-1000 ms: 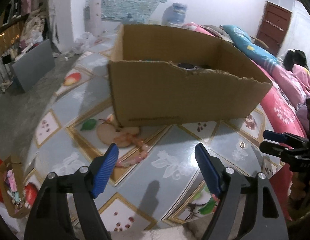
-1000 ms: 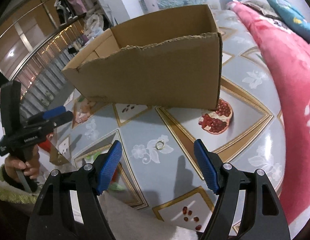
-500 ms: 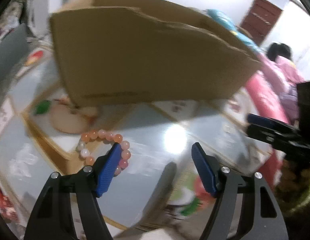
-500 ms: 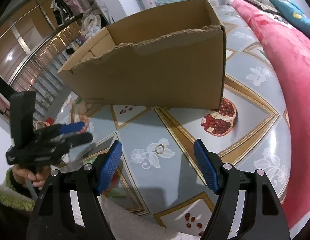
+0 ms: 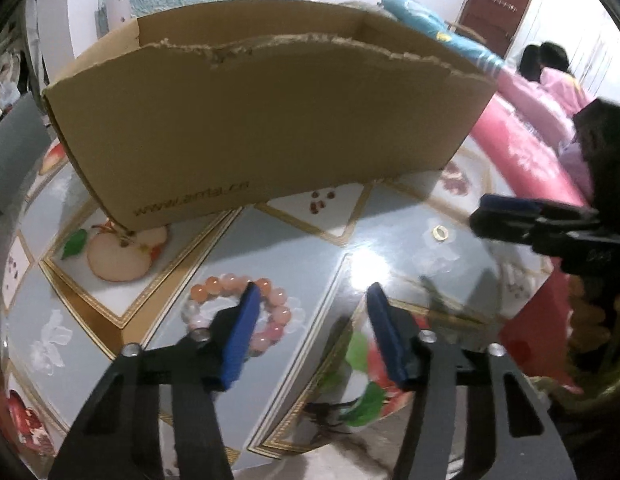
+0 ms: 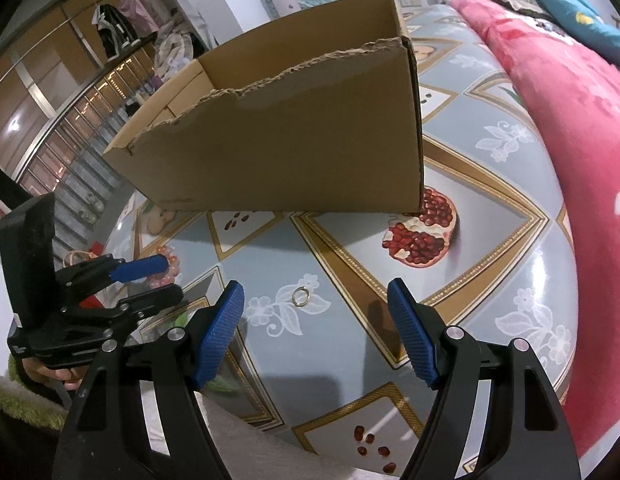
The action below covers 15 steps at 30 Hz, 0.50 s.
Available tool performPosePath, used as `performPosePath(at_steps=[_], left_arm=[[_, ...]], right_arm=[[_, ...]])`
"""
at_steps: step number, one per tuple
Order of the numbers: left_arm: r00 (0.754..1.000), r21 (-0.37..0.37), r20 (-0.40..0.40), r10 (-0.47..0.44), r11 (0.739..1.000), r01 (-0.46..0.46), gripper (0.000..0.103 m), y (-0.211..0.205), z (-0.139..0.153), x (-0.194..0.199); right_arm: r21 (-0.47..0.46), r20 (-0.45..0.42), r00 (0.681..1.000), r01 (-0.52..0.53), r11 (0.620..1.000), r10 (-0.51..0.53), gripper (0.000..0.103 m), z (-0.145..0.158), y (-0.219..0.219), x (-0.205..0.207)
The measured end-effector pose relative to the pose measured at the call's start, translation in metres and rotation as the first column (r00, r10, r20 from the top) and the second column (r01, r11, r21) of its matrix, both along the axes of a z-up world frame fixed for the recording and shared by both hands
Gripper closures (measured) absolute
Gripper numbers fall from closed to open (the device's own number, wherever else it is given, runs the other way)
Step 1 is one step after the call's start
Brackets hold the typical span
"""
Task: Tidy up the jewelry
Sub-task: 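Lower the left gripper onto the peach bead bracelet and close it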
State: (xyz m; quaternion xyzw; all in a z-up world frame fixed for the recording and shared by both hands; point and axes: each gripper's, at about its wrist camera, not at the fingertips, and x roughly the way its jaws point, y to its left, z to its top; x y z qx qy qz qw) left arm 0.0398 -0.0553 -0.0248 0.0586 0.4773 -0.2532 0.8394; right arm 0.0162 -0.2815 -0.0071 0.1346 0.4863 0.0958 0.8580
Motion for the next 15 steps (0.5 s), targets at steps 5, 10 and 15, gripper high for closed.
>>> performPosePath(at_steps=[5,10,15], left_arm=[[1.0,0.056,0.005,0.011,0.998,-0.011,0.071,-0.0035,-0.0046,0.0016],[1.0,0.103,0.016,0.01,0.995,-0.012,0.071,-0.0021,-0.0046,0.0009],[0.999,0.132,0.037,0.015,0.991,-0.02,0.078,-0.0029,-0.0062,0.0009]], right_arm=[[-0.006,0.007,1.0,-0.001,1.0,0.001,0.032,0.0008,0.0002,-0.0006],[-0.002,0.007,1.0,0.006,1.0,-0.006,0.032,0.0005,-0.0018,-0.0011],[-0.002,0.008,1.0,0.007,1.0,-0.007,0.032,0.0005,0.0006,-0.0007]])
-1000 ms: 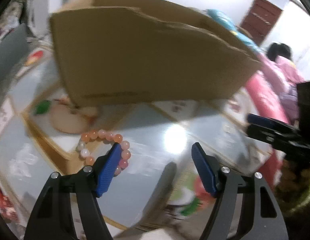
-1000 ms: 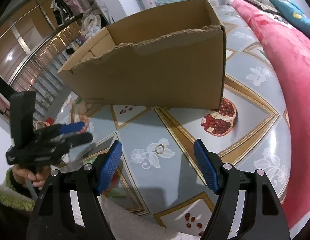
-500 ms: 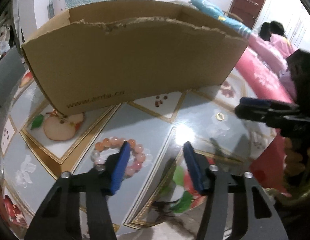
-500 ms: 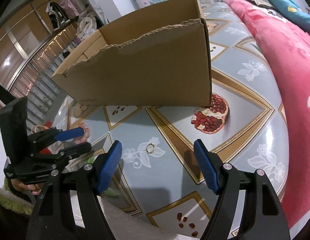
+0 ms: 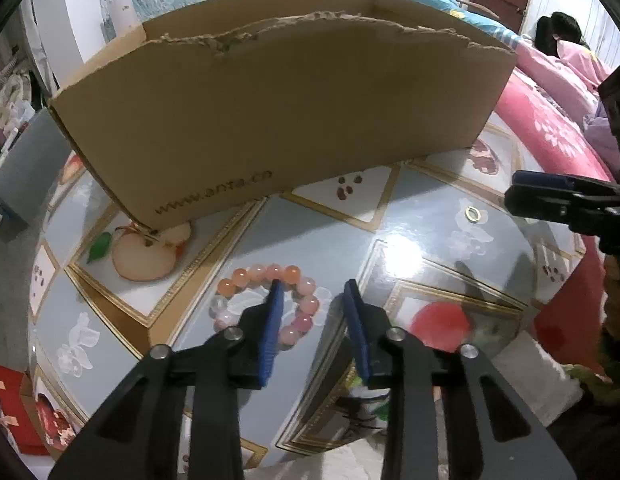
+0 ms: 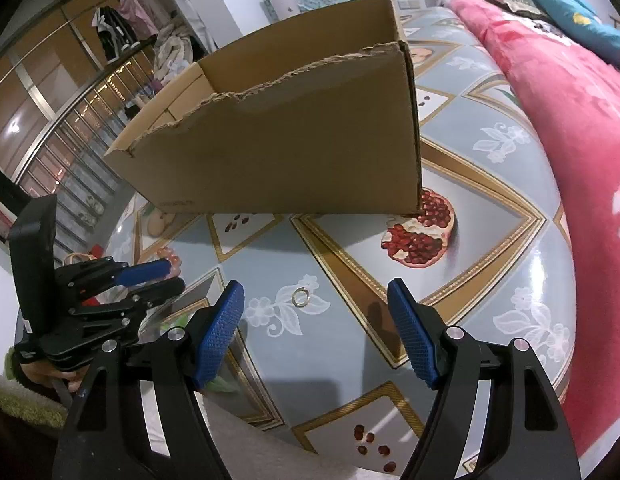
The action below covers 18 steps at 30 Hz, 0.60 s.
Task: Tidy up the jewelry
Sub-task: 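Lower the left gripper onto the peach bead bracelet and close it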
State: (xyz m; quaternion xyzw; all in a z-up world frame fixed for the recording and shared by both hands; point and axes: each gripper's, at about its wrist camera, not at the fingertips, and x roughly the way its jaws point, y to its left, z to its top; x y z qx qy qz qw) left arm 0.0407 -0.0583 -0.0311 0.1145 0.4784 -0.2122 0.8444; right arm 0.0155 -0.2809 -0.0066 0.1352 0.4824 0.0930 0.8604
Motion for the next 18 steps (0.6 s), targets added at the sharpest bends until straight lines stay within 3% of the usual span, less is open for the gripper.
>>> performPosePath(at_steps=[6,18], left_arm=[[1.0,-0.005,0.003,0.02,1.0,-0.02,0.094,0.009,0.0,0.004],[1.0,-0.034,0.0,0.022,0.999,-0.022,0.094,0.008,0.001,0.008]], right_arm=[[0.001,0.002,1.0,0.001,1.0,-0.001,0.032,0.0,0.001,-0.001],[0.008,0.005,1.0,0.0,1.0,0.0,0.032,0.0,0.002,-0.001]])
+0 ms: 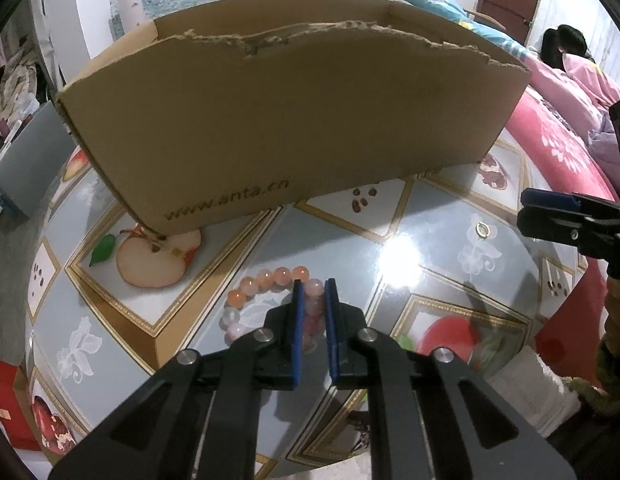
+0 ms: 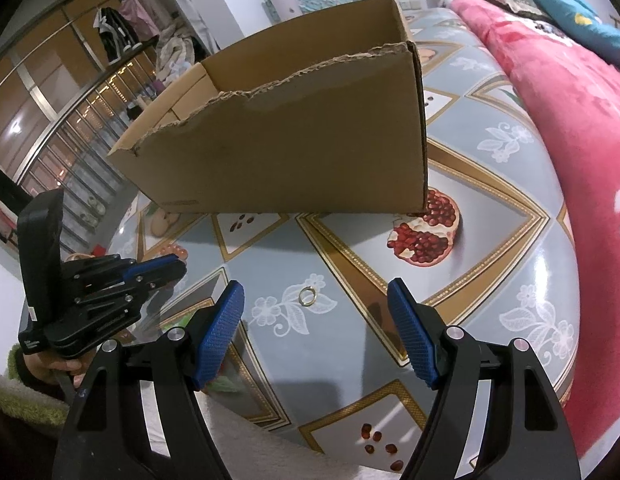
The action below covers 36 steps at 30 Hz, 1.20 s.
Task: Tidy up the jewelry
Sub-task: 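Lower the left gripper onto the peach bead bracelet and close it, then lower the right gripper onto the gold ring and close it while the left gripper holds the bracelet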
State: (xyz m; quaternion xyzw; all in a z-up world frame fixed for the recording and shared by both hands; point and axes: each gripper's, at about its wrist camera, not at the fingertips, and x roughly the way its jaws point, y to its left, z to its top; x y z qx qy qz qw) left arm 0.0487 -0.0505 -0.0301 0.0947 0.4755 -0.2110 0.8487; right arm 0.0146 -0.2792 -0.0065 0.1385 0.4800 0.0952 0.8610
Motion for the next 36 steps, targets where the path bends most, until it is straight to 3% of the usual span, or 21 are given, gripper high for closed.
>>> performPosePath(at_steps=[30,36], left_arm=[[1.0,0.0,0.002,-0.009,1.0,0.009,0.094,-0.0079,-0.001,0.0054],[1.0,0.003,0.002,-0.005,1.0,0.005,0.094,-0.0092,-0.0013,0.0059]], right_arm=[[0.01,0.011,1.0,-0.007,1.0,0.007,0.033,-0.0008,0.0005,-0.0019],[0.004,0.031,0.999,-0.041,0.999,0.041,0.037,0.0012,0.0042,-0.0066]])
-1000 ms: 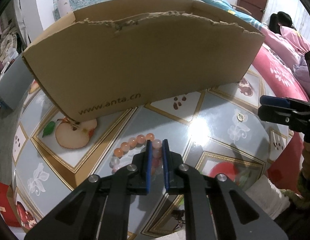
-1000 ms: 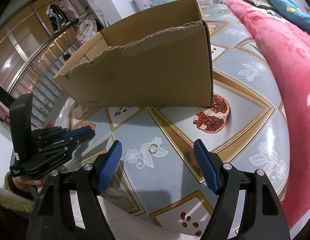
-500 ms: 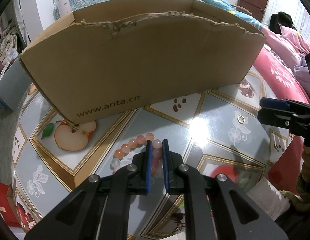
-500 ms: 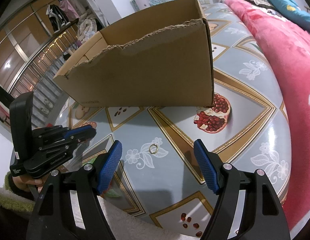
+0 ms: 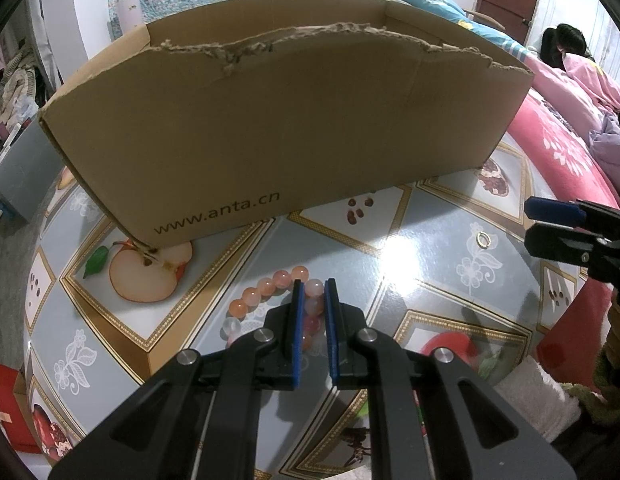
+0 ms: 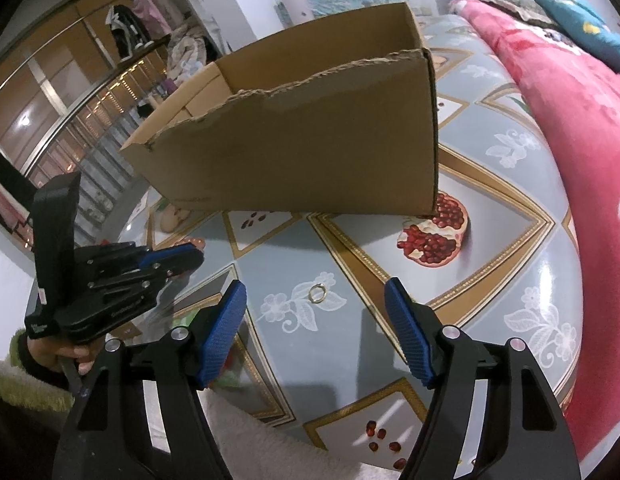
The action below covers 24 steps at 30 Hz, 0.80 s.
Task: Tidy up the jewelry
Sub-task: 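Lower the right gripper onto the gold ring and close it while the left gripper holds the bracelet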
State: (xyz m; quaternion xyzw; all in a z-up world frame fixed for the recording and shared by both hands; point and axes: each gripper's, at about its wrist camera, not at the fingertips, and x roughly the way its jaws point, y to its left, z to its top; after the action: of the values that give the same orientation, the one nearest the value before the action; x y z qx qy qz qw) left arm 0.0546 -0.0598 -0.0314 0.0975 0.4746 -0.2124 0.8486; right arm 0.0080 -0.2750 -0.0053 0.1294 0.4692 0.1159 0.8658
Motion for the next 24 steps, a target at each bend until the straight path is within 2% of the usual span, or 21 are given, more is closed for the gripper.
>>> performPosePath(at_steps=[13,24], left_arm=[[1.0,-0.014,0.006,0.002,1.0,-0.002,0.094,0.003,0.0,-0.003],[1.0,-0.024,0.006,-0.004,1.0,0.004,0.094,0.006,0.0,-0.003]], right_arm=[[-0.021,-0.034,0.999,-0.039,0.999,0.038,0.056,-0.011,0.015,0.008],[-0.034,-0.058,0.997,-0.048,0.998,0.046,0.057,-0.017,0.022,0.013]])
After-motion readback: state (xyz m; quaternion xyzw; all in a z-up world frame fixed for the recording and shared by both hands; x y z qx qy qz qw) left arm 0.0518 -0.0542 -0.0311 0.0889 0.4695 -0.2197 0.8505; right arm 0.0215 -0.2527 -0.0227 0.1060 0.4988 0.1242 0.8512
